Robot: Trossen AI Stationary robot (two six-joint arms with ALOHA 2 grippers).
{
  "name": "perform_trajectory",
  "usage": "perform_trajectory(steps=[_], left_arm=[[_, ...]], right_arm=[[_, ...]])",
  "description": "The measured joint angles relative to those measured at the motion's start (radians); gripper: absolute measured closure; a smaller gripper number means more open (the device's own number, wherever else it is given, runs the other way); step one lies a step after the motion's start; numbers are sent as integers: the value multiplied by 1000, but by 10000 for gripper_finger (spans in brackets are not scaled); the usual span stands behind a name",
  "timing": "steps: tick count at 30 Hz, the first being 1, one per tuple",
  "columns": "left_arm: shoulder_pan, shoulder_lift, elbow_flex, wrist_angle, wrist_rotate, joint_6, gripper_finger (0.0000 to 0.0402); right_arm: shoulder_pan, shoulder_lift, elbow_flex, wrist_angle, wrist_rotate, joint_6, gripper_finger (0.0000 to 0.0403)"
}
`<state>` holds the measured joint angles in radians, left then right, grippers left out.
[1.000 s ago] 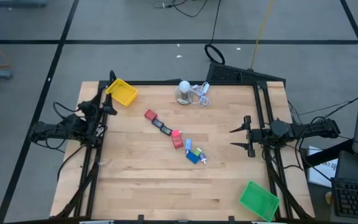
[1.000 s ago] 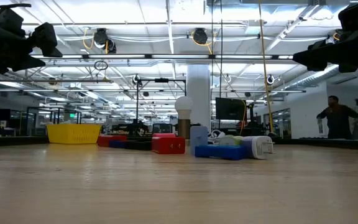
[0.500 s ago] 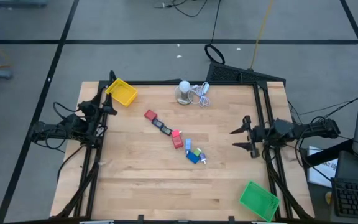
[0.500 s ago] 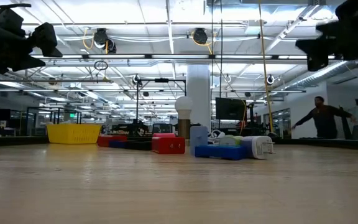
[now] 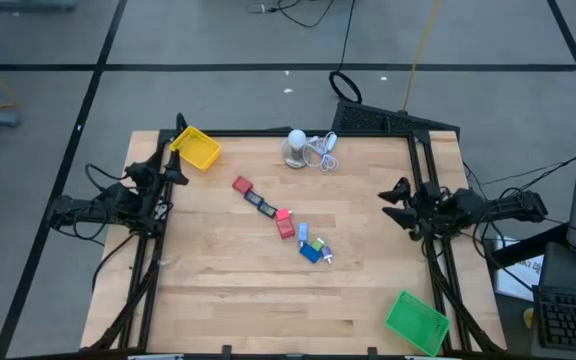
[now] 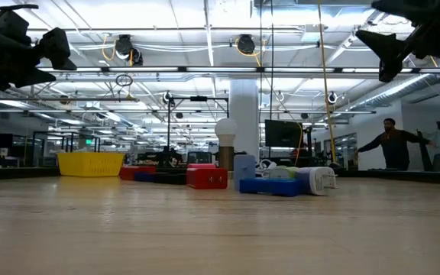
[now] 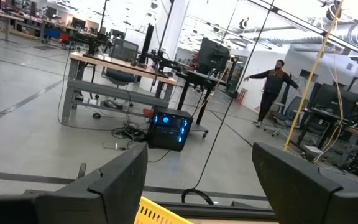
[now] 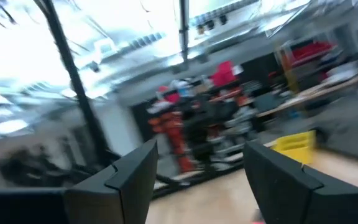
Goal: Pick & Place Office items
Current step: Put the blue charger adapter into the green bin
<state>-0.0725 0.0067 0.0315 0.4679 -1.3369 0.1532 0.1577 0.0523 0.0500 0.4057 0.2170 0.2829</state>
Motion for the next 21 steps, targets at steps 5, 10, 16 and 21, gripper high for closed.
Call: perform_trajectory(steps=[5, 10, 16, 21], left_arm=[[0, 0, 0, 0, 0, 0, 108], [0, 0, 0, 0, 0, 0, 108], [0, 0, 0, 0, 0, 0, 108], [0, 0, 0, 0, 0, 0, 108]], right_arm=[[0, 88, -1, 63, 25, -56, 176], [0, 341, 8, 362, 49, -38, 161], [1, 744, 157, 442, 48, -34, 105], [9, 1030, 383, 217, 4, -19, 73]])
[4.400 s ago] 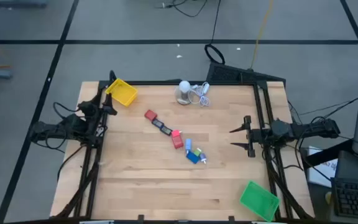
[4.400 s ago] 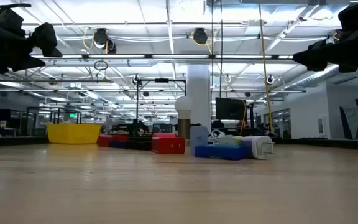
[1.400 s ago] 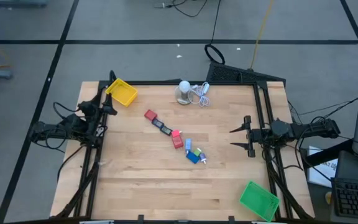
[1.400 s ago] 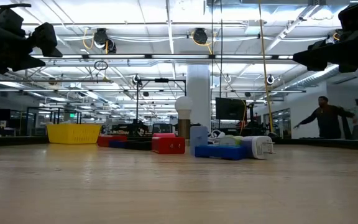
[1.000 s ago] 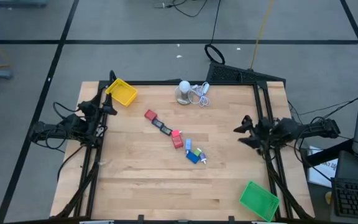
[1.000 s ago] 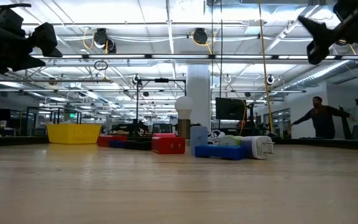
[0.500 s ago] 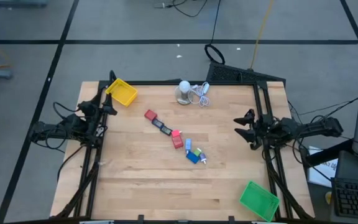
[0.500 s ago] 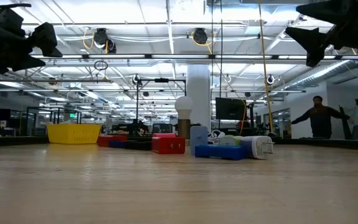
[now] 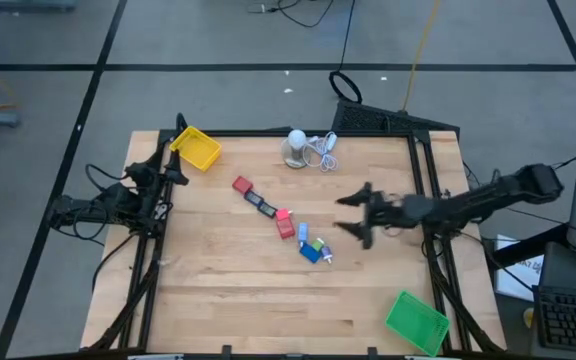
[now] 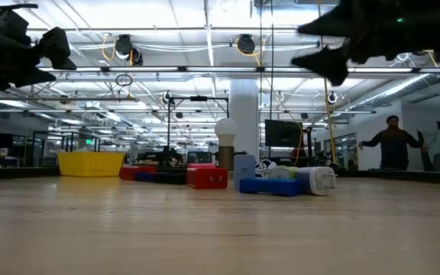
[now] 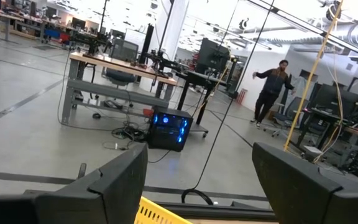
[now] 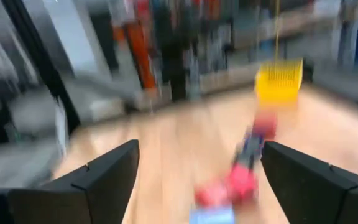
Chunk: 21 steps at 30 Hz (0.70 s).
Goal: Pick & Place Office items
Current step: Put the blue charger adapter into the green bin
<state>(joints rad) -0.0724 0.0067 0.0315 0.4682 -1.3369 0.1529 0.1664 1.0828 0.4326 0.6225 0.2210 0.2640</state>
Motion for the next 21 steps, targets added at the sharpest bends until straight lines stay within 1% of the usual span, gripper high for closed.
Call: perform_trajectory(steps=[5, 7, 9, 13, 16, 21], left_arm=[[0, 0, 0, 0, 0, 0, 108], [0, 0, 0, 0, 0, 0, 108], [0, 0, 0, 0, 0, 0, 108], [0, 0, 0, 0, 0, 0, 108], [0, 0, 0, 0, 0, 0, 108], [0, 0, 0, 0, 0, 0, 108]], right_arm=[[39, 203, 281, -538, -14, 104, 76], [58, 278, 366, -700, -15, 142, 80], [75, 336, 435, -818, -14, 163, 83], [92, 427, 506, -944, -16, 233, 84], [91, 464, 513, -949, -17, 273, 84], [89, 514, 514, -936, -16, 269, 85]])
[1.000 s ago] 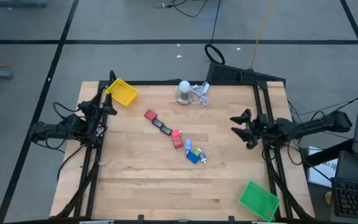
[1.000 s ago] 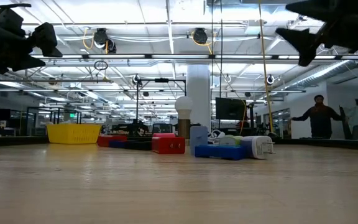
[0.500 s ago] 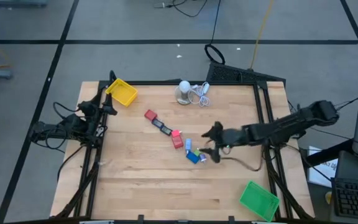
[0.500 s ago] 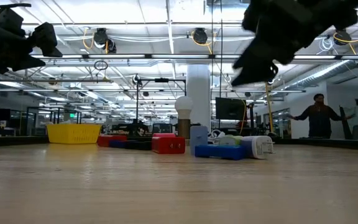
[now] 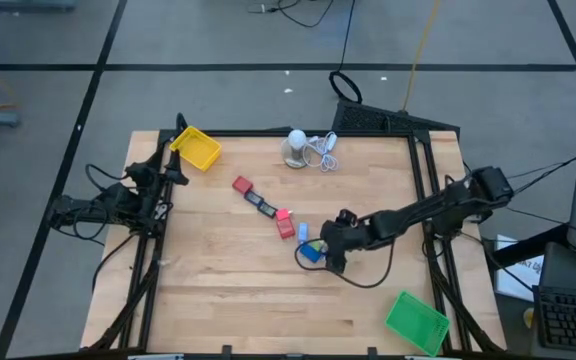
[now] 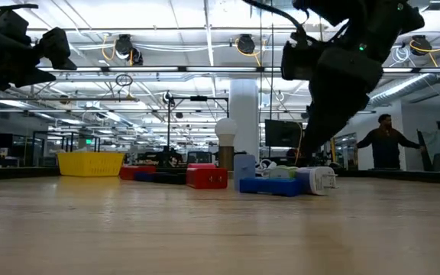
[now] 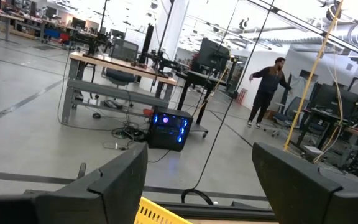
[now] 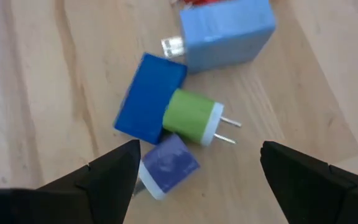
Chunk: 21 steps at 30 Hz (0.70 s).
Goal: Pick & Place Office items
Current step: Put the blue charger adapter into the green bin
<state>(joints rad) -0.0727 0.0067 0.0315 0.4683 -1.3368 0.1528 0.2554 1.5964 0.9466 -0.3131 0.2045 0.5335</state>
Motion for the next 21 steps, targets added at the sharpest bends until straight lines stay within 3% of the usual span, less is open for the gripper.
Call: perform_trajectory(steps=[13, 21], left_arm=[[0, 0, 0, 0, 0, 0, 108], [0, 0, 0, 0, 0, 0, 108]], right_arm=[[28, 128, 0, 44, -52, 47, 85], [28, 133, 2, 1, -42, 45, 85]])
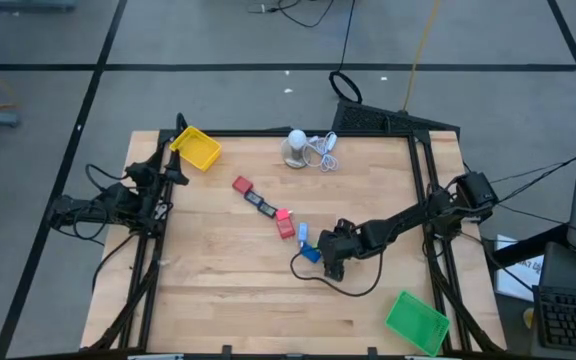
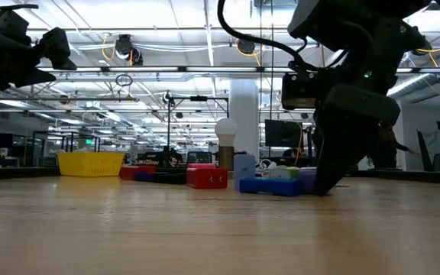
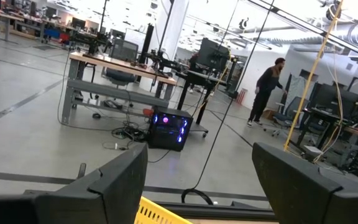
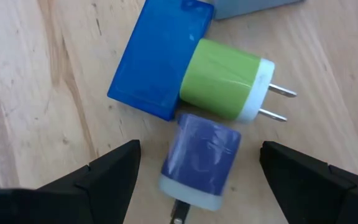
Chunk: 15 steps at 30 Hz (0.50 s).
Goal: Pick & Place Office items
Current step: Put the blue charger adapter into the green bin
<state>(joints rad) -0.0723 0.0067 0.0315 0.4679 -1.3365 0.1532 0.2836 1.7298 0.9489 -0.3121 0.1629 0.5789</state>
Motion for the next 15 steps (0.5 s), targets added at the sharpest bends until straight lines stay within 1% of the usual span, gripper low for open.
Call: perform_trajectory(steps=[3, 8, 11, 15], left_arm=[[0, 0, 0, 0, 0, 0, 108], [0, 0, 0, 0, 0, 0, 108], [0, 0, 0, 0, 0, 0, 108], [0, 0, 0, 0, 0, 0, 108]], right_arm=[[0, -3, -1, -15, 40, 2, 85], [0, -3, -2, -15, 46, 4, 91], [0, -3, -2, -15, 46, 5, 110], [0, -3, -2, -15, 47, 5, 147]])
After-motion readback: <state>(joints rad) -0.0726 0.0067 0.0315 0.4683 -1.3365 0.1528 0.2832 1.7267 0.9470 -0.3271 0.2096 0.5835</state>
